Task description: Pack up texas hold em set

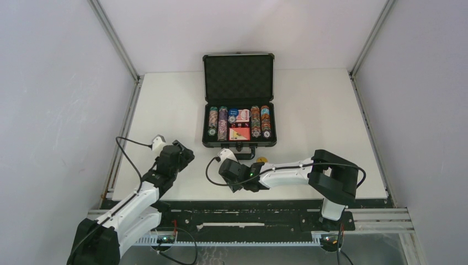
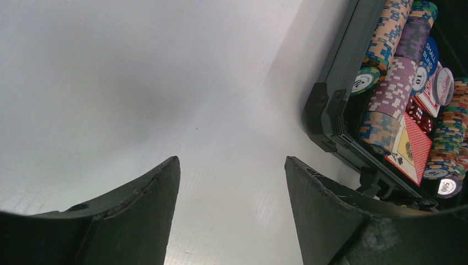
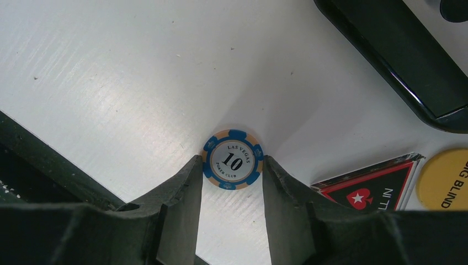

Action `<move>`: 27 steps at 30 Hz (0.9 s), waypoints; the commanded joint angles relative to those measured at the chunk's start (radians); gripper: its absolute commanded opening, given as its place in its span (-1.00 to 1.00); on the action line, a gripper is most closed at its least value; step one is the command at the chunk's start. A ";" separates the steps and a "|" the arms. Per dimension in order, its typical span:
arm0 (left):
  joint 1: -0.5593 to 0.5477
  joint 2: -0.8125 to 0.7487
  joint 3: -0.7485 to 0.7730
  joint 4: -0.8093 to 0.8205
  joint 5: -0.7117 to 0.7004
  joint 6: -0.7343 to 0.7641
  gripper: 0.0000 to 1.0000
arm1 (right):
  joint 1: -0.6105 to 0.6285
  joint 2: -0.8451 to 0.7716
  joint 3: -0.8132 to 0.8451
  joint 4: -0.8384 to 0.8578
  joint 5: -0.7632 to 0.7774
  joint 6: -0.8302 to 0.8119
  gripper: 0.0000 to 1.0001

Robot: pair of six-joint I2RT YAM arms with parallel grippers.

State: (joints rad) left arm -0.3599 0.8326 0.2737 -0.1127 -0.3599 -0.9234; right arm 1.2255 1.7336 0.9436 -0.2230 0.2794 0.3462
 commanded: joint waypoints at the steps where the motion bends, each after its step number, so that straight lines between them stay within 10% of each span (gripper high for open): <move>1: -0.004 0.003 0.010 0.046 0.008 0.021 0.49 | 0.006 -0.003 0.012 -0.025 0.029 0.000 -0.04; 27: -0.028 0.035 0.020 0.099 0.090 0.043 0.48 | -0.004 -0.076 0.030 -0.055 0.065 -0.028 -0.04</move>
State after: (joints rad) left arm -0.3717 0.8452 0.2737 -0.0715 -0.3164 -0.9146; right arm 1.2236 1.7115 0.9455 -0.2798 0.3176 0.3382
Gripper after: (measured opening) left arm 0.745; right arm 0.488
